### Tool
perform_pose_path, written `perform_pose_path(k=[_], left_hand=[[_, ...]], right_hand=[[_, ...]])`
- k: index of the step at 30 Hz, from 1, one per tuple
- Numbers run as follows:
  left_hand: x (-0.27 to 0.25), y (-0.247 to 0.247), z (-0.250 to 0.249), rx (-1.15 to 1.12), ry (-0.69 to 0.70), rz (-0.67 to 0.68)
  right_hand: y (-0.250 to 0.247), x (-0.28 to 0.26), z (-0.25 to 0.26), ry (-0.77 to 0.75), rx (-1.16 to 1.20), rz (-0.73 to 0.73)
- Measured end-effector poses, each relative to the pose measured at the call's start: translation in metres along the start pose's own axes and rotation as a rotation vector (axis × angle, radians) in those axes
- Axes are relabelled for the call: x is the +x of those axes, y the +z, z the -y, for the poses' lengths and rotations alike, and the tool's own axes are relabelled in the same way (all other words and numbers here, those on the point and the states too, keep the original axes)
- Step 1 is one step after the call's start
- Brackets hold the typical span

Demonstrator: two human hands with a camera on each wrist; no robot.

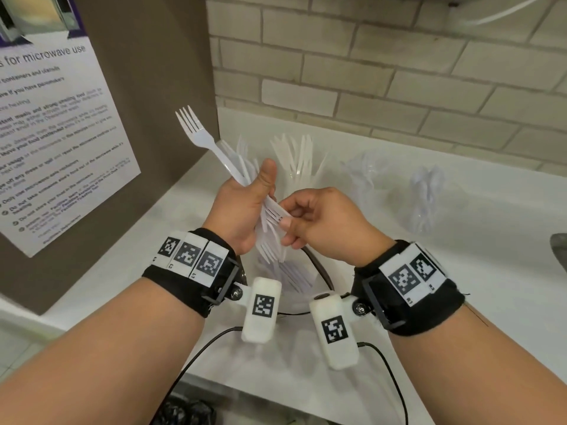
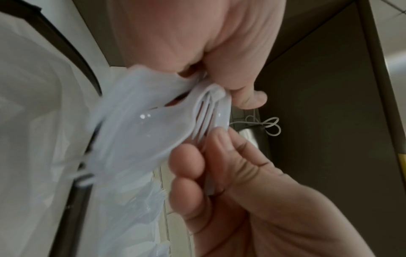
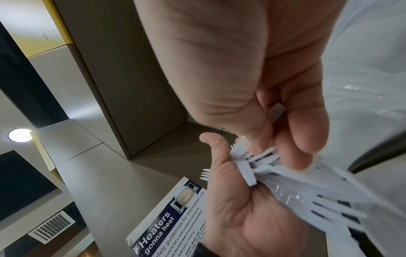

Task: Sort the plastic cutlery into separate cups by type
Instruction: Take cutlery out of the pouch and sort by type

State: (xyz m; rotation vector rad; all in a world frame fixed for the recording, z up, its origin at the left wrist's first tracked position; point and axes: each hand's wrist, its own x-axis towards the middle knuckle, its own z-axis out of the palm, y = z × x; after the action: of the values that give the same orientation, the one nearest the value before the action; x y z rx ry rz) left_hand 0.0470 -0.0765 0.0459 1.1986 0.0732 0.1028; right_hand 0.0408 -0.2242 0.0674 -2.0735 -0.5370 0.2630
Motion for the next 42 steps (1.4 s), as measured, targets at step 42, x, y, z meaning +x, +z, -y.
perform_pose_path(k=[42], left_hand=[[-0.016, 0.000, -0.005, 0.201, -0.023, 0.533]], right_hand=[[-0.028, 0.039, 0.038, -0.012, 0.526, -0.413]])
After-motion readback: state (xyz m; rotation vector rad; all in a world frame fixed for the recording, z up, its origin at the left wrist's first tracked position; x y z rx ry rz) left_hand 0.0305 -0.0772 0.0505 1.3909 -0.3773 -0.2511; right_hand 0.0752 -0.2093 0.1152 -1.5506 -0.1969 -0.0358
